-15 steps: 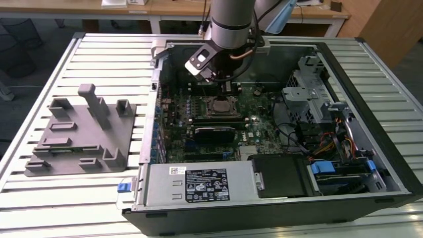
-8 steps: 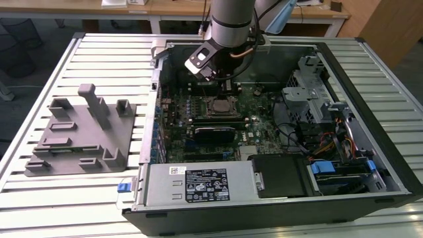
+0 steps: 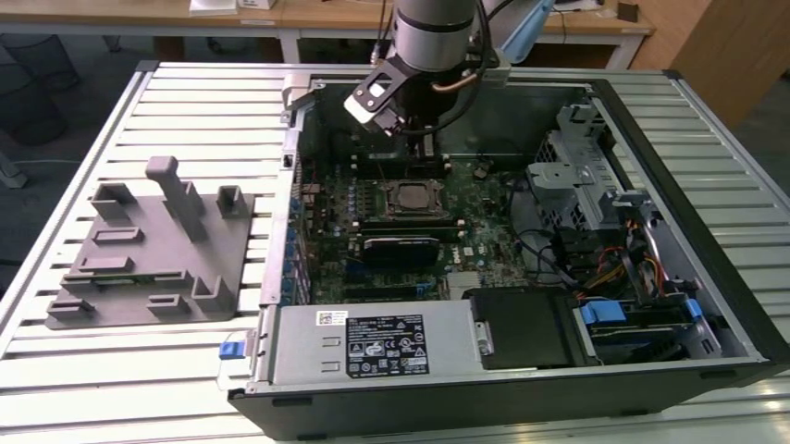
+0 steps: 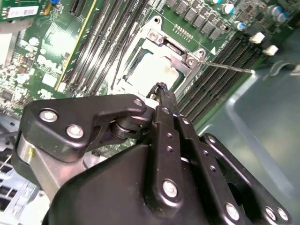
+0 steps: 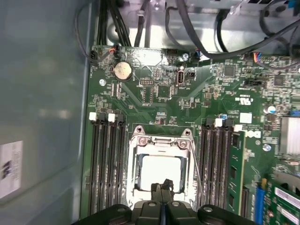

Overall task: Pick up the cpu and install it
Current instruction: 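Install the first cpu locking lever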

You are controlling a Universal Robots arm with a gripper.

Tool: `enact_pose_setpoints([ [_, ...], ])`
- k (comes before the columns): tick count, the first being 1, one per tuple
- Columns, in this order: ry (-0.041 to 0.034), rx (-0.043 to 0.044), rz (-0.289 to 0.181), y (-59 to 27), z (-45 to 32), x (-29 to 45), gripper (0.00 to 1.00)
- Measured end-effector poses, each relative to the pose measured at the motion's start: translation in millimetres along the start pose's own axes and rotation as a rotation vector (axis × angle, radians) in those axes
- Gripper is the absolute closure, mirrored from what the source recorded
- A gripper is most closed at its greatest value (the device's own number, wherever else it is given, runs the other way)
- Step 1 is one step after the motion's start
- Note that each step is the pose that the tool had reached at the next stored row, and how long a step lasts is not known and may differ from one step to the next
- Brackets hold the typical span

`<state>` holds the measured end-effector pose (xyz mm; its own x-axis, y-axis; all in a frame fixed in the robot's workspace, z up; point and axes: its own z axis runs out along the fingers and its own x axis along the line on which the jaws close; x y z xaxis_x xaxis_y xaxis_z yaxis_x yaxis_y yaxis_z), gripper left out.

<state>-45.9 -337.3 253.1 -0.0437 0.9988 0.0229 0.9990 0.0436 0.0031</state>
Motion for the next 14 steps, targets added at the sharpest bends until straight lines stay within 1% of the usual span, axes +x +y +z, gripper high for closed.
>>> enact_pose_setpoints([
  [3, -0.0003, 0.0002, 0.0, -0.8, -10.1, 0.2, 0.89],
  [4, -0.0002, 0.0001, 0.0, -1.0, -12.1, 0.3, 0.89],
  [6, 0.0, 0.0002, -0.011, -1.9, -12.3, 0.4, 0.89],
  [14, 0.0002, 0.0034, -0.154, -2.0, -11.2, 0.4, 0.89],
])
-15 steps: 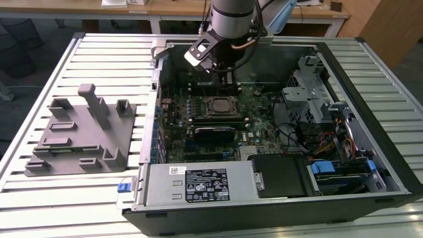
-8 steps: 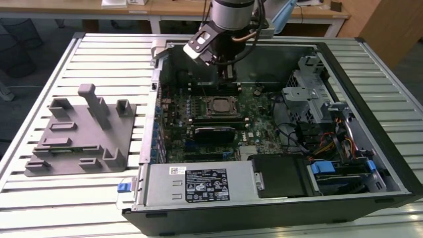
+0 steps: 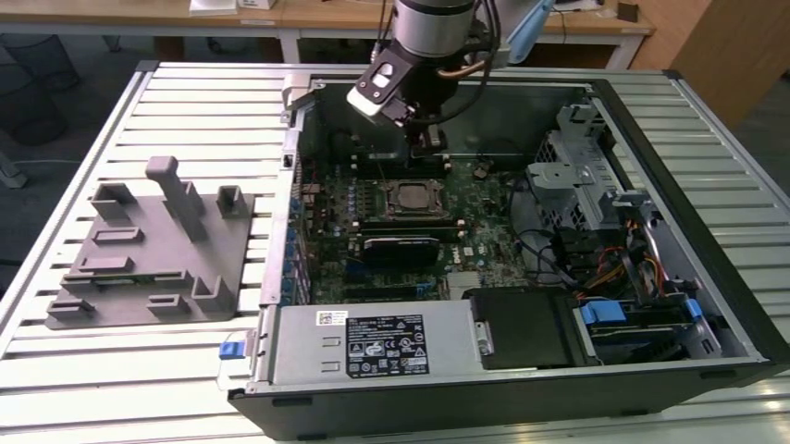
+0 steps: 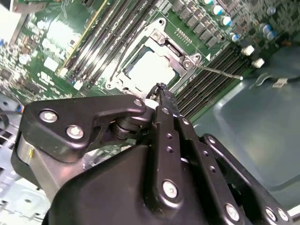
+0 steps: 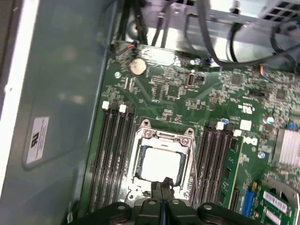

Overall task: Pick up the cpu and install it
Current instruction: 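Install the first cpu locking lever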

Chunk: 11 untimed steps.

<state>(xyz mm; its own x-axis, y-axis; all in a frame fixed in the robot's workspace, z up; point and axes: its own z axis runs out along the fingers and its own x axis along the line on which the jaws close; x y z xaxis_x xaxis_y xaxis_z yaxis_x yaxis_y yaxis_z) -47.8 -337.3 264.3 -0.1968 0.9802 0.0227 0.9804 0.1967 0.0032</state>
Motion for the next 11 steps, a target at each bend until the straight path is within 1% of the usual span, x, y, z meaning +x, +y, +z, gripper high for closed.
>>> enact_pose_setpoints([
  [11, 0.0005, 0.0047, -0.199, 0.0, 3.7, -0.1, 0.89],
])
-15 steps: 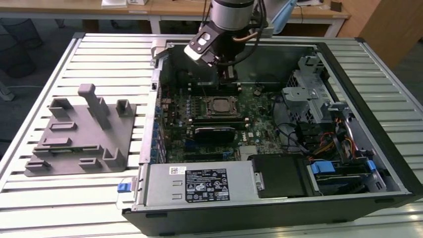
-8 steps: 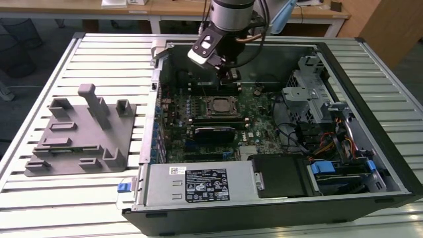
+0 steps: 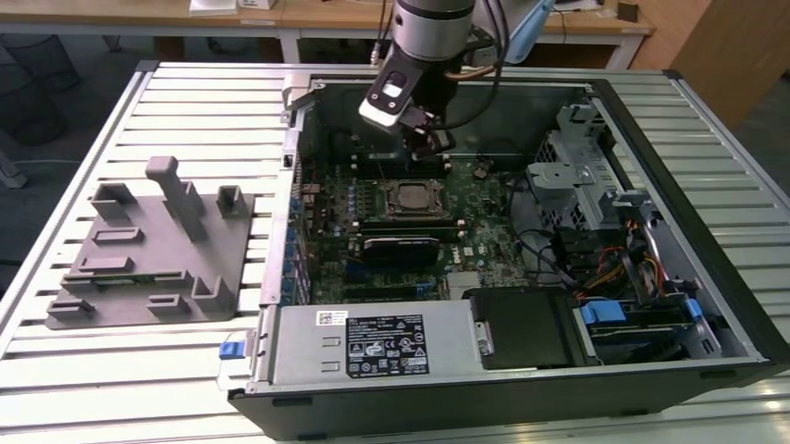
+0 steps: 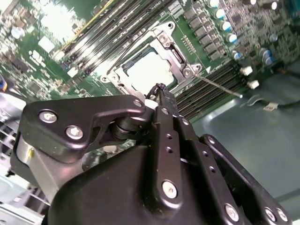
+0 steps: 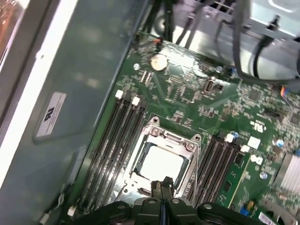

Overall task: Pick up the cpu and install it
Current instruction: 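Install the first cpu locking lever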

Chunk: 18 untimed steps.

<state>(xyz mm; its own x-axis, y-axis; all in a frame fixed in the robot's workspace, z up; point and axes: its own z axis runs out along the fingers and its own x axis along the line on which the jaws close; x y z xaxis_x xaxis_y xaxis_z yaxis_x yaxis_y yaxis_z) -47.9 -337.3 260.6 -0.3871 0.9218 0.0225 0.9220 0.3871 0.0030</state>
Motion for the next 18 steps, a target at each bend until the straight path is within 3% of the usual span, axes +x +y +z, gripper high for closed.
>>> enact_pose_setpoints([
  [13, 0.0007, 0.0054, -0.237, 0.0, 3.1, -0.1, 0.89],
  [18, 0.0009, 0.0068, -0.302, -0.5, 3.2, 0.1, 0.89],
])
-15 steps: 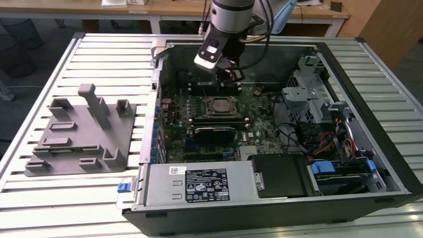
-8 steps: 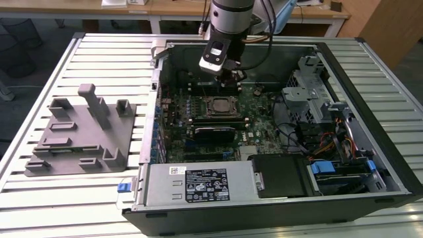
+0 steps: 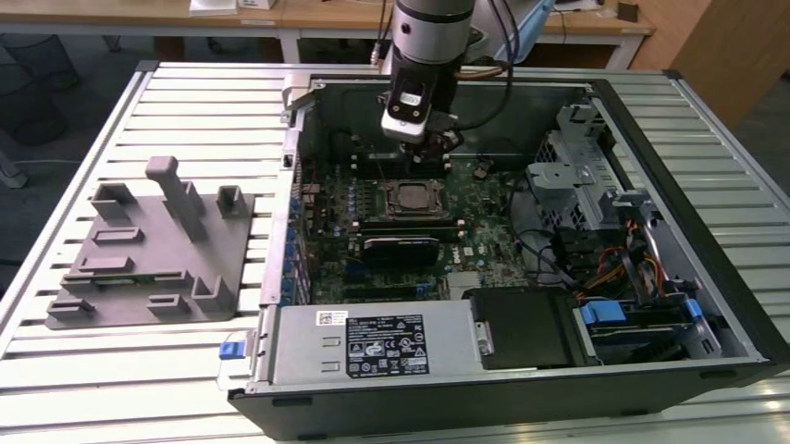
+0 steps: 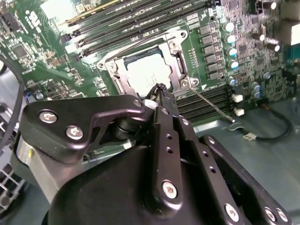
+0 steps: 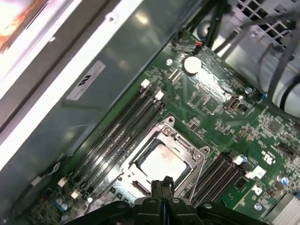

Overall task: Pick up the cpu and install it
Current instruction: 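Install the first cpu locking lever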

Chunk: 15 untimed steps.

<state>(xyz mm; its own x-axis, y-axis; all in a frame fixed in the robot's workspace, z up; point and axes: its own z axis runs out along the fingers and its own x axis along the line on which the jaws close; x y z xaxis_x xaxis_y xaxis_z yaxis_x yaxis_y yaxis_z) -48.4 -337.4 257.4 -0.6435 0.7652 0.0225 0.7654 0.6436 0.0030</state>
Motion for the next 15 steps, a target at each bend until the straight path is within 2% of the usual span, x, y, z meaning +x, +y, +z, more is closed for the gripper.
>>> enact_pose_setpoints([
  [3, 0.0001, 0.0008, -0.039, -0.3, 0.1, 0.2, 0.89],
  [15, 0.0008, 0.0055, -0.249, -0.3, 1.4, 0.2, 0.89],
])
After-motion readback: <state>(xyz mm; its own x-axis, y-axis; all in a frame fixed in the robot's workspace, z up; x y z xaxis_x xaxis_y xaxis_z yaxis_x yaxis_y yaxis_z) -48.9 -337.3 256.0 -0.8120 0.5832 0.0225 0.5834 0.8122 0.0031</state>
